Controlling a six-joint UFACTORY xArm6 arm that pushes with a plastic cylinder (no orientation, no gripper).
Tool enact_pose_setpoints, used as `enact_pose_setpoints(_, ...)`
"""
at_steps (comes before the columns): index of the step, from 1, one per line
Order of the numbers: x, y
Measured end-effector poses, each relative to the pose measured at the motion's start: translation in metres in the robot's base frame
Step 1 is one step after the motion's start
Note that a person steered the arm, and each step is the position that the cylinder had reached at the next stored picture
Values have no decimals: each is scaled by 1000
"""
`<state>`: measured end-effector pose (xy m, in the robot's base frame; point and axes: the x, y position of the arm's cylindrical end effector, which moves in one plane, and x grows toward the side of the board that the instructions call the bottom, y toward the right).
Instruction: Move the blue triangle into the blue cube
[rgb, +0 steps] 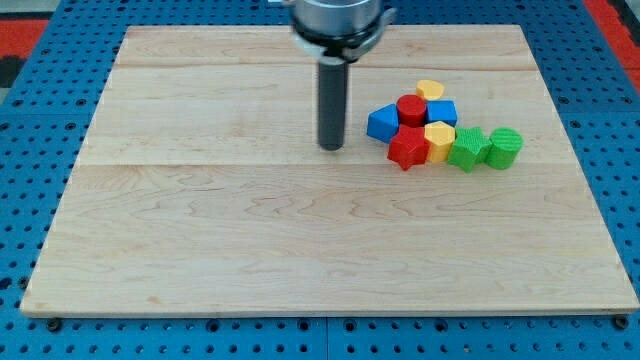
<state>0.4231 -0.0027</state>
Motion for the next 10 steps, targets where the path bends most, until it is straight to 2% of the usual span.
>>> enact_pose_setpoints(3, 9, -2)
enact_pose_setpoints(4, 23, 67)
enact_pose_setpoints(5, 3, 51)
enact_pose_setpoints(6, -19, 6)
enact_pose_setpoints(7, -41, 47)
enact_pose_setpoints(8, -42, 106)
enact_pose_setpoints(9, -60, 109)
enact_pose_setpoints(10, -93, 53)
